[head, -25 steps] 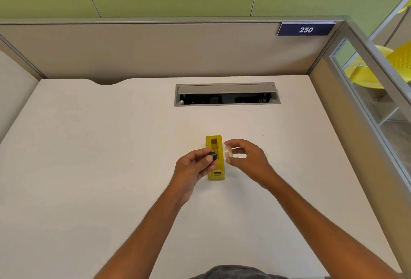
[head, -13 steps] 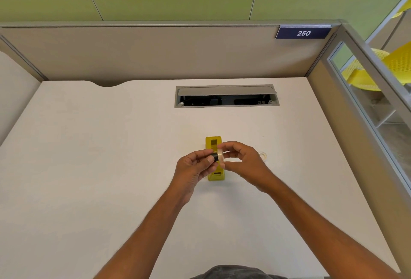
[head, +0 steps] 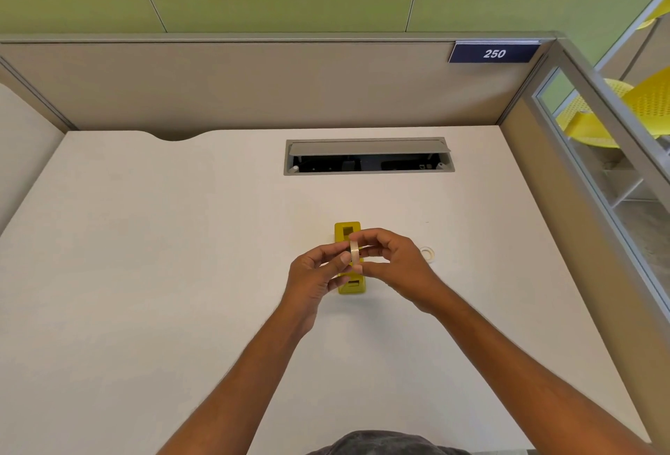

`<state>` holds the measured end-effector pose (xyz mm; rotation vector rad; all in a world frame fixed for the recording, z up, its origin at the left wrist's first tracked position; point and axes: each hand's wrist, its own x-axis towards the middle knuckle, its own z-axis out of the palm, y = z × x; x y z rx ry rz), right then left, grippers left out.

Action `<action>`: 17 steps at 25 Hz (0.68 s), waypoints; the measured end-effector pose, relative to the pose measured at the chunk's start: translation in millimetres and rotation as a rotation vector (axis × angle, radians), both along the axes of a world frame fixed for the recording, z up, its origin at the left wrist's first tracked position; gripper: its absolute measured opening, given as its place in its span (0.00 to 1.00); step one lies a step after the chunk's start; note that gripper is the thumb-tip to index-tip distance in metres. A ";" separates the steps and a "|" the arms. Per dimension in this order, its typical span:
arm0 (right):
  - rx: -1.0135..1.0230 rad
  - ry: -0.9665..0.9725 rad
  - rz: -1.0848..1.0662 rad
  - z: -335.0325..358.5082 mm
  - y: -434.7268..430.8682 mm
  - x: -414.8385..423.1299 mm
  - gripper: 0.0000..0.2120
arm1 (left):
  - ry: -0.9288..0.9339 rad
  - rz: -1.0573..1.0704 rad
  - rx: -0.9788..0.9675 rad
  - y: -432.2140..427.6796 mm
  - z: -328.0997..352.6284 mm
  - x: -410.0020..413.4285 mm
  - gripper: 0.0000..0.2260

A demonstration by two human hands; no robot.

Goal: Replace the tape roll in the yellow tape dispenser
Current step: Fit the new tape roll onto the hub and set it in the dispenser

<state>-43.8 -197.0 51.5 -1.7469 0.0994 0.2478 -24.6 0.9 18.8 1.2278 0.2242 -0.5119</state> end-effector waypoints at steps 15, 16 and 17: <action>-0.271 -0.101 0.049 1.2 4.1 4.4 0.23 | 0.298 0.030 -0.406 -17.3 -9.4 -5.1 0.14; -0.307 -0.110 0.064 0.7 3.6 5.9 0.23 | 0.298 0.034 -0.398 -18.0 -9.7 -5.0 0.14; -0.336 -0.119 0.081 0.0 2.8 7.2 0.23 | 0.301 0.038 -0.397 -18.7 -9.8 -4.6 0.15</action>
